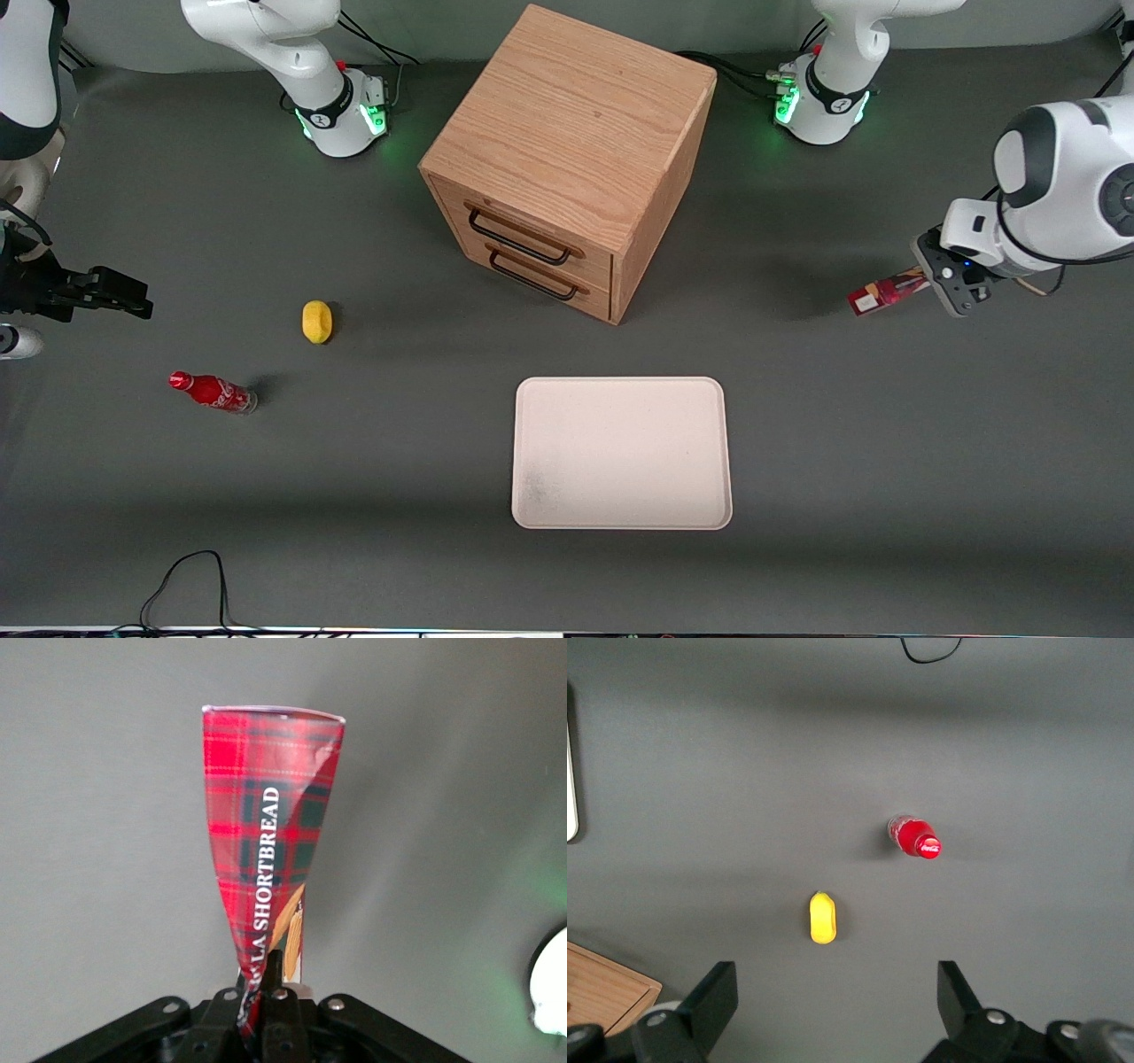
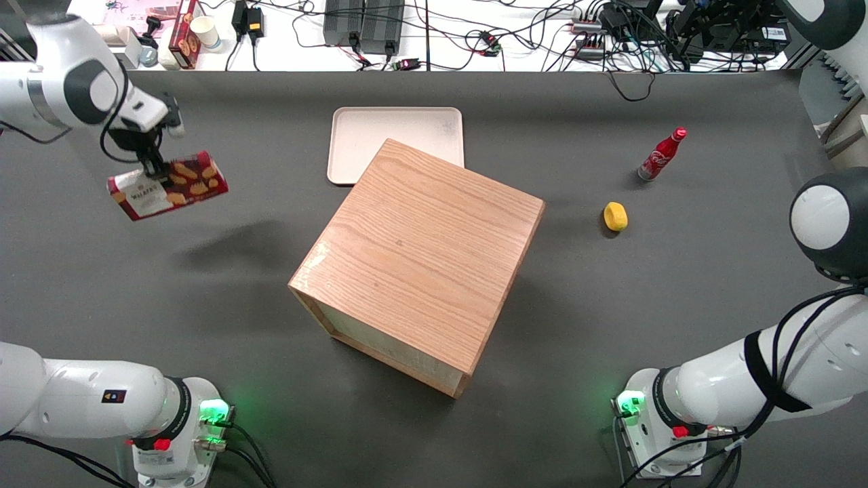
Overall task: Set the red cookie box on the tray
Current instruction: 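Lift the box by its end with the left gripper, tilting it upright, then carry the upright box with the left gripper over the cream tray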
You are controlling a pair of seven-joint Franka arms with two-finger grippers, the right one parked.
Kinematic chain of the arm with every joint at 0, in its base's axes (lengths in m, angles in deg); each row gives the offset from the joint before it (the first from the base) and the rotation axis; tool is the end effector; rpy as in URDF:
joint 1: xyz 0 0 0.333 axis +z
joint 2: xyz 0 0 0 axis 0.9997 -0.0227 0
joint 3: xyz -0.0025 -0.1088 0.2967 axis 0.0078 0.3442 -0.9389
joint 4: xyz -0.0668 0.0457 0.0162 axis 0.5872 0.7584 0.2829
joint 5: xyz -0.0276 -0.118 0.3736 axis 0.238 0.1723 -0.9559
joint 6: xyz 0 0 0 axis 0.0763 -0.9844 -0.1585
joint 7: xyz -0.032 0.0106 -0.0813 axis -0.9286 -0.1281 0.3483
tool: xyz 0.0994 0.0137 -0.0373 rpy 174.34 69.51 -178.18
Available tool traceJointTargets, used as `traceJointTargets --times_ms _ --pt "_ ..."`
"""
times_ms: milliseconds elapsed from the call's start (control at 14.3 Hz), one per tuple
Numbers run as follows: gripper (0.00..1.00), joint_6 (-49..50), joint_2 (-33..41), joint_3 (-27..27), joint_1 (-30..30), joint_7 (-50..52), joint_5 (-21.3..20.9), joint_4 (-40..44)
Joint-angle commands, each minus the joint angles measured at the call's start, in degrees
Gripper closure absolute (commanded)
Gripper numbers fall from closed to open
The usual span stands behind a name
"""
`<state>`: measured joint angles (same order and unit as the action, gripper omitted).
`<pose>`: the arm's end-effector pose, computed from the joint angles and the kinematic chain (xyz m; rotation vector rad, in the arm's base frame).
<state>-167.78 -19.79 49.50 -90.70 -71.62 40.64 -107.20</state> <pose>0.5126 0.0349 0.3858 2.6257 -1.5385 -0.2445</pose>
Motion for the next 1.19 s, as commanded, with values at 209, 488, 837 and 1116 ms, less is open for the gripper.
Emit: traceJointTargets --times_ms 209,488,837,1116 --pt "1.0 18.8 -9.2 -0.6 -2.6 16.8 5.9 25.4" --pt "1.0 28.6 -18.7 0.0 -6.7 35.7 6.6 45.1" --pt "1.0 30.6 -32.8 2.0 -10.4 54.6 12.6 63.1" --pt "1.0 25.3 -42.6 2.2 -13.5 63.9 12.7 72.1"
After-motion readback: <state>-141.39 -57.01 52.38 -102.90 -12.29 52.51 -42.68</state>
